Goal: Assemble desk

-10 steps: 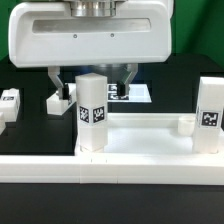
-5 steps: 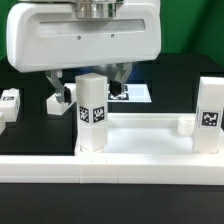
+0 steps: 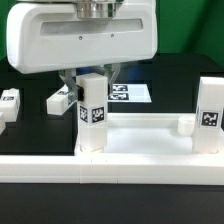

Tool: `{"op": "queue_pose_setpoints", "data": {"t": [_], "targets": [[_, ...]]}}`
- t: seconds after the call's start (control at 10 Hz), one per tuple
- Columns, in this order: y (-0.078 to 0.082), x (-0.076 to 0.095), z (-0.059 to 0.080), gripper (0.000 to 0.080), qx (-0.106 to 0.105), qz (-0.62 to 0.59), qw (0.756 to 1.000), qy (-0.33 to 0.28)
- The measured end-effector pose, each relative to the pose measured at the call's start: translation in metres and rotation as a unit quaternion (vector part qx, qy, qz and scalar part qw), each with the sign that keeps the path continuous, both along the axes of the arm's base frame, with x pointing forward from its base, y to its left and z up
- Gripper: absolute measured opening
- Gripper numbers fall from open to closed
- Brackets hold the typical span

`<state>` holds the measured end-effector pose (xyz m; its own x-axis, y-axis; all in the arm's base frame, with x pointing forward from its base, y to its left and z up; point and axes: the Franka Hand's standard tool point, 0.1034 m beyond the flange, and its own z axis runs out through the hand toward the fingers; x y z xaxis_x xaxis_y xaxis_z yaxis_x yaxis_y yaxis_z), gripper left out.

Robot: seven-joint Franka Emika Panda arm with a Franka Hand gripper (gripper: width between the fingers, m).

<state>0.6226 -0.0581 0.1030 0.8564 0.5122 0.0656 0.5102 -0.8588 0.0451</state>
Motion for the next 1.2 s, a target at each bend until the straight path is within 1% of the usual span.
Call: {"op": "queue_pose_setpoints", "data": {"t": [0.2,0.4,0.6,0.7,0.9,1.2], "targets": [[-0.0001,-0.0001,-0.0001,0.0289,0.002,-0.014,1.0,0.0],[-0.0015,-0.0008,-0.0005,0.0289,0.013,-0.096,0.995,0.001],[-0.0015,-0.0008,-0.0006,0.0289,0.022,-0.198,0.98,0.001],[-0.0009,-0.0009,-0.0009,0.0289,0.027,-0.244,0.97,0.001],[0.0006,-0.0011,-0.0012,0.0291,0.038,-0.339,0.94,0.002],[0.0023,-0.0016,-0.0018,0.0291,0.048,-0.482,0.875,0.005]]}}
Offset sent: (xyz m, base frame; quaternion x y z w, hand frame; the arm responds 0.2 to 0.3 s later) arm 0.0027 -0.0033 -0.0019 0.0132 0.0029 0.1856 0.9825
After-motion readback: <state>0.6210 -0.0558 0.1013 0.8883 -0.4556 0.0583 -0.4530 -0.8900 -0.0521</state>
